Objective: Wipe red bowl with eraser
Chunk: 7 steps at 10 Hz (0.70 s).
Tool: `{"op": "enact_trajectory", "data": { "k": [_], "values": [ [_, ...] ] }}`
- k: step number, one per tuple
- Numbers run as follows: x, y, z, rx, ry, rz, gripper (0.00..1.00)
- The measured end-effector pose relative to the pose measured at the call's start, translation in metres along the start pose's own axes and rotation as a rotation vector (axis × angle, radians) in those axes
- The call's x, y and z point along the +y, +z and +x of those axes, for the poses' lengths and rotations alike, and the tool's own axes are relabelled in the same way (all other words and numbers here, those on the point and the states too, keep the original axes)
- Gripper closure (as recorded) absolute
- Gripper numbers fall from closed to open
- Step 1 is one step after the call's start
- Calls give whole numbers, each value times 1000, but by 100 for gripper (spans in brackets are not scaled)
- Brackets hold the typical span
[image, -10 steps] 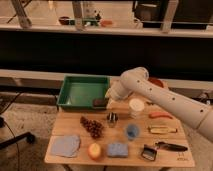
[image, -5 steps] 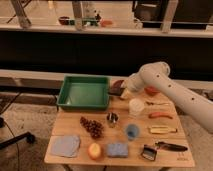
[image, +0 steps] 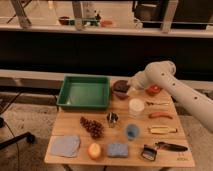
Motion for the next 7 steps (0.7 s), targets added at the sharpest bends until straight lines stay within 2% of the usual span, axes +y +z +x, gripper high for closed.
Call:
{"op": "enact_trajectory", "data": {
  "k": [5,7],
  "values": [
    [-2,0,0,3,11,9,91],
    [-11,-9,16,18,75,66,91]
  ]
}}
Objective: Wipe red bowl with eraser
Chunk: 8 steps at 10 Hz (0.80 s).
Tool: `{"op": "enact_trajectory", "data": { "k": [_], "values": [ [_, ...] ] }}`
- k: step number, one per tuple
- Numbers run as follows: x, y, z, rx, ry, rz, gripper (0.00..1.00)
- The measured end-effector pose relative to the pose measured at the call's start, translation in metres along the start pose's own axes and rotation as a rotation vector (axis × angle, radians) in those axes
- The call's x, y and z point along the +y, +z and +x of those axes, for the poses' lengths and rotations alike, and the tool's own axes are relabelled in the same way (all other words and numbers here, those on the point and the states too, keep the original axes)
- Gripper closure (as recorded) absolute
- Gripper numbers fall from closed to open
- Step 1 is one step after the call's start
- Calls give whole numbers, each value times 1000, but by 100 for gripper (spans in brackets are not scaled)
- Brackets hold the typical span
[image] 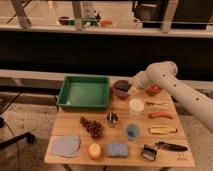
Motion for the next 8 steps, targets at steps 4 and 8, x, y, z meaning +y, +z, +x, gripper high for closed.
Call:
{"op": "enact_trajectory", "data": {
  "k": [4,8],
  "values": [
    [-29,-30,70,43,112,115,91],
    [-57,-30,117,98,141,175,91]
  ]
}}
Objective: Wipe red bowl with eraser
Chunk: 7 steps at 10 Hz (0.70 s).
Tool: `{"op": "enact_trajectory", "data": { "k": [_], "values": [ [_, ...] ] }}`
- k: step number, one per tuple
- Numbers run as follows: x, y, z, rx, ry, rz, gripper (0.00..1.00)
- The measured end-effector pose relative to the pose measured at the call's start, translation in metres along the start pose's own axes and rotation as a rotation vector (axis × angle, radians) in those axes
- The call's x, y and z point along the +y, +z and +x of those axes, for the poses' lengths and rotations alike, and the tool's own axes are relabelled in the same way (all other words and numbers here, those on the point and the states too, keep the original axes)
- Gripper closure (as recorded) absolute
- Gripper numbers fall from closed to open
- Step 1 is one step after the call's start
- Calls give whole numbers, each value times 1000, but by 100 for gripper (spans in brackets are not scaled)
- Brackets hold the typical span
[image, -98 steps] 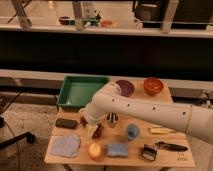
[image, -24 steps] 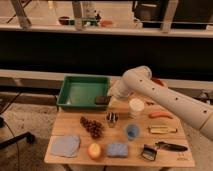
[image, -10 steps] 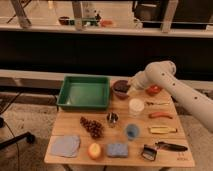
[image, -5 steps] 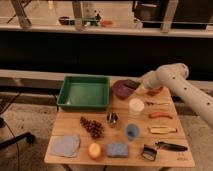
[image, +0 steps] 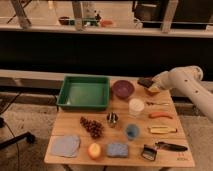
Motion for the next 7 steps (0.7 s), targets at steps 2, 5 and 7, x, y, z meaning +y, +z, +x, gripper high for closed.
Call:
{"op": "enact_trajectory", "data": {
  "k": [2,5,7],
  "values": [
    [-14,19,4,3,9,6,91],
    [-31,40,20,11,35,39,91],
    [-35,45,37,22,59,70,91]
  ]
}}
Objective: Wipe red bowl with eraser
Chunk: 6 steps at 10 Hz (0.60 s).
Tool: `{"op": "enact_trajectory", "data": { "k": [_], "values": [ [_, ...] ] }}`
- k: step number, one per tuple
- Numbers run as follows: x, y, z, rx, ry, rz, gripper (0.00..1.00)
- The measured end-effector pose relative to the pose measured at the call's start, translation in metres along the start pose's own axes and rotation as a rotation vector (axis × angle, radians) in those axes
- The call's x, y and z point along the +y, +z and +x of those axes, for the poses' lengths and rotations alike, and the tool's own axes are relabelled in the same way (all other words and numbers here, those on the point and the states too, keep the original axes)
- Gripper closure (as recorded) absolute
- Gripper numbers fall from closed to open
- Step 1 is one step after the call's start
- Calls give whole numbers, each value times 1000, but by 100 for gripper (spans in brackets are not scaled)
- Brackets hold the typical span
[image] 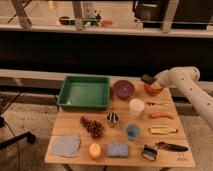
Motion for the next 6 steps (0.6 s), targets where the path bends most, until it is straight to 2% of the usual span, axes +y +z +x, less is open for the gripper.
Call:
{"op": "enact_trajectory", "data": {
  "k": [3,5,6],
  "values": [
    [0,5,11,13,30,18,91],
    [-3,6,34,45,52,38,91],
    [-3,8,38,50,65,39,91]
  ]
}}
